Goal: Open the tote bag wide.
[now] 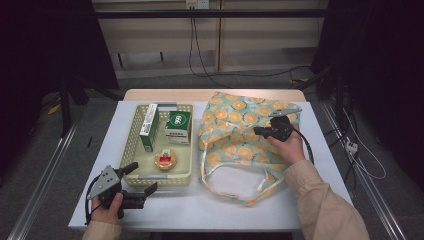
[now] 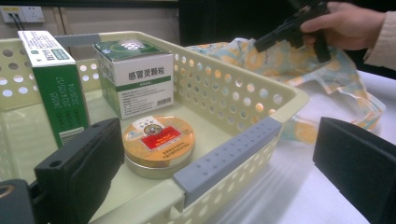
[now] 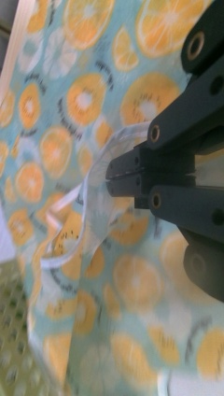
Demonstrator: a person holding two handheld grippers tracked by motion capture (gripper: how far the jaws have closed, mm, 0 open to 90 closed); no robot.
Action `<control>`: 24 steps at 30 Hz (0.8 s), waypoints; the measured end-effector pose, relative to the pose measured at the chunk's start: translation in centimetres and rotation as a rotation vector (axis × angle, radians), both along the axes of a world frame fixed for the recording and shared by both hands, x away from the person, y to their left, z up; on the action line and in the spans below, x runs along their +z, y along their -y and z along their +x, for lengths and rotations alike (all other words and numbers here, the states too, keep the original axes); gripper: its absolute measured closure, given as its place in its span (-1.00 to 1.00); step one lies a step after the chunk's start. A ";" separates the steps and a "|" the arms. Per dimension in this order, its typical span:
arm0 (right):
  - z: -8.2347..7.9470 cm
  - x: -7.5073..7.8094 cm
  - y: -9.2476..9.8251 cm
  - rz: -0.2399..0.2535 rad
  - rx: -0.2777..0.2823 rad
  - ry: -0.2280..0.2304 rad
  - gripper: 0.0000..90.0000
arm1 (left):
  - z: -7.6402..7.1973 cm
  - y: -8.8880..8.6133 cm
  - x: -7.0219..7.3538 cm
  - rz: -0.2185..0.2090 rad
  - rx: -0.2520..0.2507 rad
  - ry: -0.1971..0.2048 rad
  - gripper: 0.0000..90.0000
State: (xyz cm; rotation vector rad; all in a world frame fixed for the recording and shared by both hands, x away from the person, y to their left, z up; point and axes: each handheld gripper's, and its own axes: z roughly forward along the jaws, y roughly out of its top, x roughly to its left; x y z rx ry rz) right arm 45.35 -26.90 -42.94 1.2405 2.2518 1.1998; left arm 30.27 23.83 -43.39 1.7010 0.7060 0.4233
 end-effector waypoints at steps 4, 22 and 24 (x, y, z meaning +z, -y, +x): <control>0.8 -1.6 0.4 0.002 -0.027 -0.017 1.00 | 0.0 0.0 0.0 0.003 -0.003 0.001 -0.96; 0.5 -1.9 -1.0 -0.080 0.006 0.001 0.52 | -0.1 -0.2 0.1 0.005 -0.001 0.006 -0.96; 0.2 -1.5 -1.3 -0.081 0.023 0.023 0.47 | -0.1 -0.2 0.1 0.005 -0.002 0.007 -0.96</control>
